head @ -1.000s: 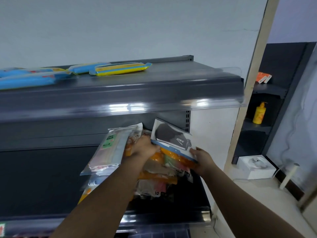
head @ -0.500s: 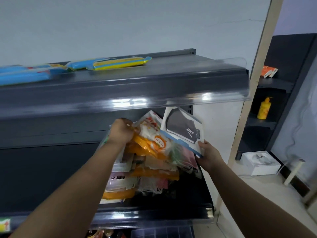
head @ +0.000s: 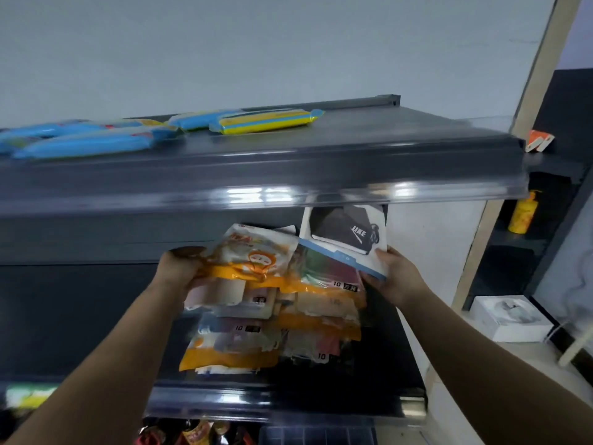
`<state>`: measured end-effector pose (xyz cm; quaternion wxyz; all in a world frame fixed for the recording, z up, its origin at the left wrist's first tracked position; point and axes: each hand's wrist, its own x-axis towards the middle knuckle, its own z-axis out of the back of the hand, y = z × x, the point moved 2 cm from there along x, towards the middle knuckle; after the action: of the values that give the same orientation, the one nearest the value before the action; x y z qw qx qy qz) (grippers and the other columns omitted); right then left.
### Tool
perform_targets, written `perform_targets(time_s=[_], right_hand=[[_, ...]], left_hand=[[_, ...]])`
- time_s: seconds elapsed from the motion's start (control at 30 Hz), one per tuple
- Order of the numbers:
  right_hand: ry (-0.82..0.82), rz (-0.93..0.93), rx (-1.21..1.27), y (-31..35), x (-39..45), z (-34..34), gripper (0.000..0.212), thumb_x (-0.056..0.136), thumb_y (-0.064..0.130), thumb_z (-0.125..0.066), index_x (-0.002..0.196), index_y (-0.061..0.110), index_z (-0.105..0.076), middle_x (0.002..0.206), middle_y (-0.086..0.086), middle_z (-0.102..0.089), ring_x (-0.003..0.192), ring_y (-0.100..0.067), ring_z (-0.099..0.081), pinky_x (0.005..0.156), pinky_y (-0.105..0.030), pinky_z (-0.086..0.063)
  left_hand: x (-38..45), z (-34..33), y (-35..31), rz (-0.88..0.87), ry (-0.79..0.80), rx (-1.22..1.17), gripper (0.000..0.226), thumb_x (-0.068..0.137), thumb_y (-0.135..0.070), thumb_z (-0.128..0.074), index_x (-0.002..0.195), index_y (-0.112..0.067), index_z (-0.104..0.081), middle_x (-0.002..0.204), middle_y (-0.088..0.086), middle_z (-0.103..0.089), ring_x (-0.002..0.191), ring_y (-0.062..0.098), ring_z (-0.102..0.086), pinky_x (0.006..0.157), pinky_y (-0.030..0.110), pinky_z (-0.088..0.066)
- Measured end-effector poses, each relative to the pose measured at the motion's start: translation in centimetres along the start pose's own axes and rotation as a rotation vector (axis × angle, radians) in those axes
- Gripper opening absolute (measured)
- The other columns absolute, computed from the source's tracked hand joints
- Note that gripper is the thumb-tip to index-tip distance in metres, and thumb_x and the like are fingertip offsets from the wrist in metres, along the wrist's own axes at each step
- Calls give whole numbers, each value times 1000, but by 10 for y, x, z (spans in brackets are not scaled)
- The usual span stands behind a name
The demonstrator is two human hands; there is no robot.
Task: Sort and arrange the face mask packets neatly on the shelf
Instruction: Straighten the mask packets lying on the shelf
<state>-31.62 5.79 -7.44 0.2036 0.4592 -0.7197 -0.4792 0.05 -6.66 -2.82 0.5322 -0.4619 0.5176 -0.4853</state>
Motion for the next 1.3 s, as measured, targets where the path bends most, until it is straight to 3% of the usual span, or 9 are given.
perform_targets(time_s=[0.17,0.27,0.33,0.4,0.5,0.6,0.73,1.17,1.3], right_hand=[[-19,-124,68,2,-6,-28,22,94,8,-51,115,8,-53,102,-14,-61,85,-27,-62,49,-32,-58],[-38,-135,65,-3,-4,-32,22,91,5,-54,113,7,-57,111,-17,-62,86,-29,-64,49,-33,-57],[-50,-133,43,-2,-8,-38,17,90,5,-56,106,10,-60,114,-15,-60,88,-28,-63,49,-30,-56],[-104,-91,-5,-2,-9,-39,24,90,4,-57,113,9,-57,117,-11,-59,86,-21,-61,49,-26,-56],[-207,-61,126,1,-11,-36,48,88,0,-60,133,3,-44,127,-6,-48,96,-17,-56,63,-7,-49],[-152,-32,97,2,-8,-33,54,90,8,-58,140,4,-38,126,-8,-50,126,-28,-45,95,-24,-41],[-134,-34,19,9,-17,-31,30,93,3,-49,123,5,-47,94,-4,-52,86,-20,-56,61,-30,-56],[1,38,68,15,-35,-53,13,91,4,-55,100,14,-55,101,-4,-64,90,-21,-63,52,-29,-57],[18,64,29,9,-39,-65,18,91,5,-56,85,22,-59,94,1,-65,90,-20,-64,62,-34,-55]], left_hand=[[3,19,16,36,4,-48,27,86,15,-44,87,-6,-60,82,14,-61,56,17,-63,41,23,-53],[5,27,24,90,44,-26,10,84,2,-58,84,-7,-63,96,19,-61,68,24,-60,44,26,-54],[6,27,25,89,53,-24,7,84,1,-59,90,-2,-62,90,19,-60,54,22,-60,36,22,-48],[6,25,24,69,19,-21,16,81,2,-64,96,0,-59,80,17,-56,44,22,-57,33,19,-44],[4,21,24,76,7,10,33,73,3,-75,101,1,-59,84,16,-60,62,28,-58,34,22,-47],[4,19,25,100,14,31,44,71,8,-74,112,7,-58,109,26,-62,94,42,-63,64,42,-57],[-2,17,24,53,50,41,25,76,11,-67,97,-1,-61,110,22,-60,109,42,-58,86,51,-50],[-39,56,19,-151,-3,-237,30,88,-3,-60,113,-14,-49,107,4,-60,95,24,-62,69,34,-59],[-48,78,25,-161,-18,-271,29,88,-1,-58,113,-13,-49,102,2,-61,91,22,-64,58,26,-60]])
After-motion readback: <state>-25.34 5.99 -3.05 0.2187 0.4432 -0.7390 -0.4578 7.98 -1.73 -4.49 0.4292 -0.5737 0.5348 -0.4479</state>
